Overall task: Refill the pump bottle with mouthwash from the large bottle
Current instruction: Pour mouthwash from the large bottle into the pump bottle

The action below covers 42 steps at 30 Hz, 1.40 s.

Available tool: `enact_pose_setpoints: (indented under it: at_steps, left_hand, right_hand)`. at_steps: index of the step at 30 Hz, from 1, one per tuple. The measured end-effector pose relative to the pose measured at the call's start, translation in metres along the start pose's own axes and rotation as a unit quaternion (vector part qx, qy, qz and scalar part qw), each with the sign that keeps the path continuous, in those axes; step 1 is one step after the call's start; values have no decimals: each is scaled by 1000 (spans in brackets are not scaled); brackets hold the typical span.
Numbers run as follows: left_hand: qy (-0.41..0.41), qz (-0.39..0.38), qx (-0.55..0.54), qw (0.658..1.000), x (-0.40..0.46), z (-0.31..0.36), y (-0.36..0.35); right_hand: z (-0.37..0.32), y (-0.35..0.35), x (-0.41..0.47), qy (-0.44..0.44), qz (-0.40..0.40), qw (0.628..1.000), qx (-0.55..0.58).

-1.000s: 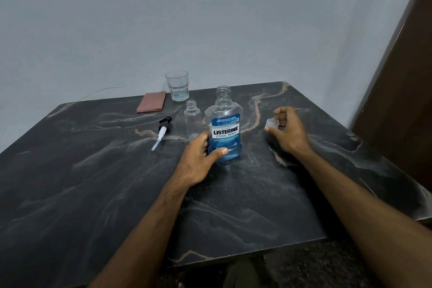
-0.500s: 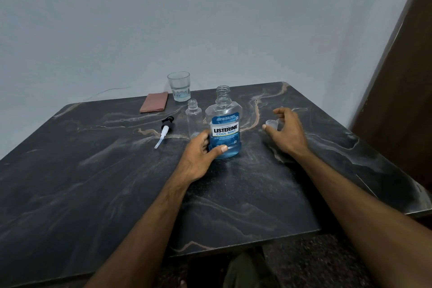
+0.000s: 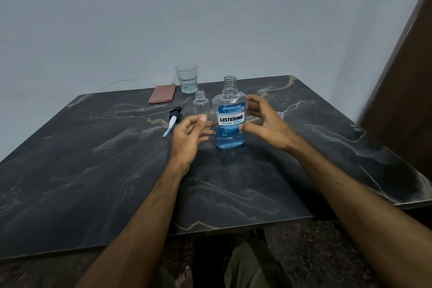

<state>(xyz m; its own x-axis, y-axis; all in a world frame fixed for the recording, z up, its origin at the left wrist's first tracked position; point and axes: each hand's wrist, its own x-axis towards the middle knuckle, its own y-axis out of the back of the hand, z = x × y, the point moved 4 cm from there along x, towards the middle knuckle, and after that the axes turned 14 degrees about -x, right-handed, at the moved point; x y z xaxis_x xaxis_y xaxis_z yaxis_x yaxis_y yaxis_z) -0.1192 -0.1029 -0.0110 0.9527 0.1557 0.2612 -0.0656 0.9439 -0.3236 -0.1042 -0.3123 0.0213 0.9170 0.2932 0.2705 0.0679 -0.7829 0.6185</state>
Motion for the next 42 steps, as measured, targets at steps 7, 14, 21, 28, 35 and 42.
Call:
enact_pose_setpoints:
  at_steps: [7, 14, 21, 28, 35, 42]
  left_hand:
    - [-56, 92, 45, 993, 6, 11, 11]
    - [-103, 112, 154, 976, 26, 21, 8]
    - [-37, 39, 176, 983, 43, 0, 2]
    - [-21, 38, 201, 979, 53, -20, 6]
    - [-30, 28, 185, 982, 59, -30, 9]
    - [-38, 18, 182, 982, 56, -24, 8]
  right_hand:
    - [-6, -23, 9, 1, -18, 999, 38]
    - [-4, -33, 11, 19, -6, 997, 70]
    - [-4, -34, 10, 18, 6, 997, 81]
    - [-3, -31, 12, 18, 26, 996, 89]
    - [-14, -14, 31, 24, 63, 995, 68]
    - [-2, -3, 50, -21, 89, 996, 11]
